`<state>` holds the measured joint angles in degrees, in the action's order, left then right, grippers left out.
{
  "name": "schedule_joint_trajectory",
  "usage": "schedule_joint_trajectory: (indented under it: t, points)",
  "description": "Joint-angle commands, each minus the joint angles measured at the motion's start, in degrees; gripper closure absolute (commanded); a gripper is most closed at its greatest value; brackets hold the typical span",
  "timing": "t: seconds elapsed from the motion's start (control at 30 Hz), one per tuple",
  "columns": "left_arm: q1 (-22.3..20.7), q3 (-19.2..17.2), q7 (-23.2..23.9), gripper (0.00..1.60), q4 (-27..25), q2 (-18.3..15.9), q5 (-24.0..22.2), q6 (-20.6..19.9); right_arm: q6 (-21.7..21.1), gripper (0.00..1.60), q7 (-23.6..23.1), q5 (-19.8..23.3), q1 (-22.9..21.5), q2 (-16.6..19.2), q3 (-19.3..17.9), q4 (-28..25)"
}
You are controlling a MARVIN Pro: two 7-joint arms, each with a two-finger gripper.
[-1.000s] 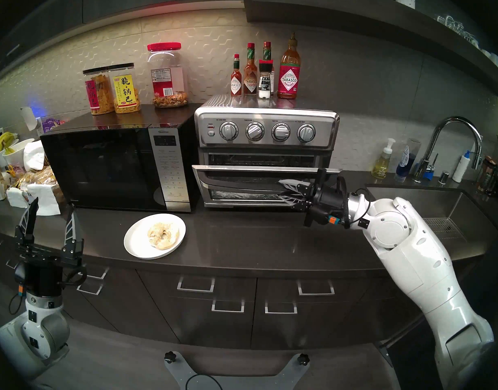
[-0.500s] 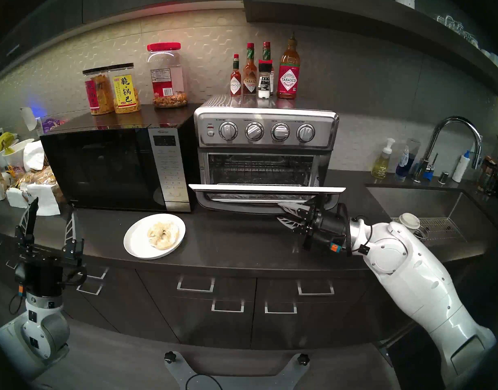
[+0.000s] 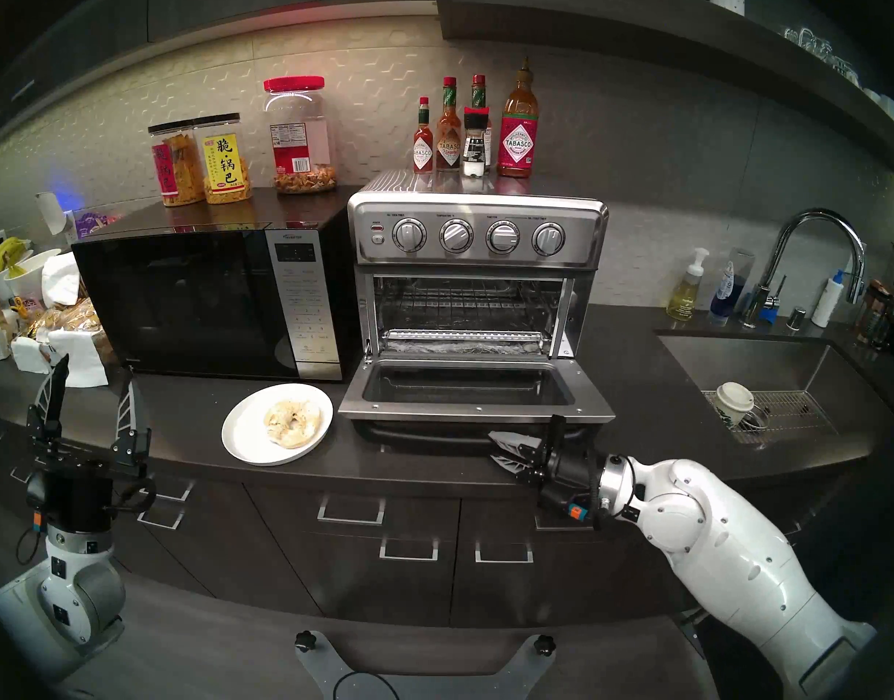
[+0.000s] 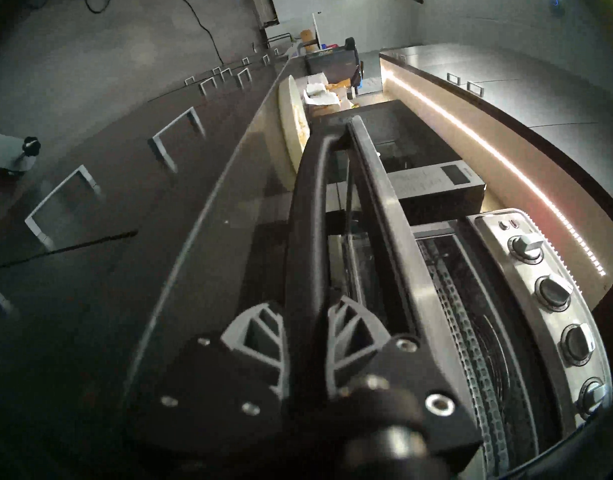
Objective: Open the oven and place the bagel inside on the rack
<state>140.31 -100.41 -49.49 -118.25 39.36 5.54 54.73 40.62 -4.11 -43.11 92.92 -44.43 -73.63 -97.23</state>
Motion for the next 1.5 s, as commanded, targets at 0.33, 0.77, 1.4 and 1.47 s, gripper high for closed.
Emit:
schedule_joint_trajectory:
  t: [0.33,0.77,1.4,1.47]
  points:
    - [-0.1,-0.3,-0.1,0.0,-0.5,0.0,0.1,0.1,0.0,1.6,13.7,-9.0,11.2,2.3,2.9,-4.1]
    - [-0.1,-0.3,-0.1,0.0,-0.5,0.0,0.1,0.1,0.2,0.0,24.7,-11.5,20.5,7.2,0.8,-2.8]
    - [-0.2,-0.3,0.0,0.0,-0.4,0.0,0.1,0.1,14.4,0.0,40.7,8.4,31.7,6.4,-14.2,-7.8]
    - [-0.1,-0.3,0.0,0.0,-0.4,0.0,0.1,0.1,14.4,0.0,43.4,11.3,31.3,6.0,-14.8,-7.3]
